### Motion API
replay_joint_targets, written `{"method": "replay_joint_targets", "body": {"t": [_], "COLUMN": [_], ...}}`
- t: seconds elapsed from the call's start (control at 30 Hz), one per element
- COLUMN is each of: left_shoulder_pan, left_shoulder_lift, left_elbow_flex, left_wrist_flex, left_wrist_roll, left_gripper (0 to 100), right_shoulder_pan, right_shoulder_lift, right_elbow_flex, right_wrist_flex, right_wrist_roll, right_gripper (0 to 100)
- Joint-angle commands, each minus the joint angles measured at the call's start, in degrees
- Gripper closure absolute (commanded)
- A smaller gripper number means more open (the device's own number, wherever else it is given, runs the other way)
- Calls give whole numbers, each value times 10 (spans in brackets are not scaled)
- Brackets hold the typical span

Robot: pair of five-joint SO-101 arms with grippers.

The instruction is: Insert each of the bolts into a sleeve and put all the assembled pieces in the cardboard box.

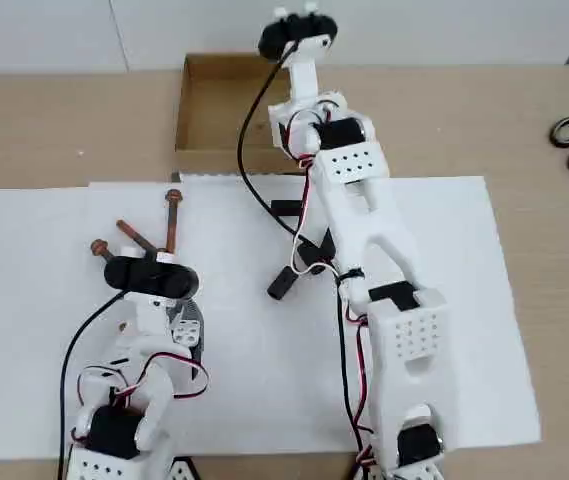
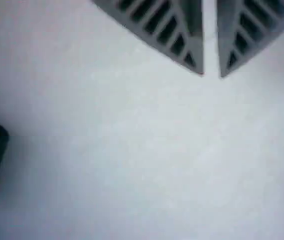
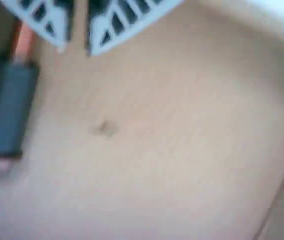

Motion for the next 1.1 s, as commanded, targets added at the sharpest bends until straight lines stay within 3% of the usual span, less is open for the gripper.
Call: {"method": "replay_joint_targets", "body": {"t": [0.0,0.17,0.37,0.5,0.7,1.07], "left_shoulder_pan": [-2,-2,-3,-3,-3,-3], "left_shoulder_lift": [-6,-6,-6,-6,-6,-6], "left_elbow_flex": [-2,-2,-2,-2,-2,-2], "left_wrist_flex": [-18,-18,-18,-18,-18,-18], "left_wrist_roll": [-2,-1,-1,-1,-1,-1], "left_gripper": [993,993,993,993,993,993], "right_shoulder_pan": [3,2,3,2,-2,-16], "right_shoulder_lift": [-74,-127,-172,-185,-183,-182], "right_elbow_flex": [-36,-36,-36,-35,-31,114], "right_wrist_flex": [71,203,353,441,451,446], "right_wrist_roll": [2,-80,-95,-148,-171,-216], "right_gripper": [995,995,995,995,992,989]}}
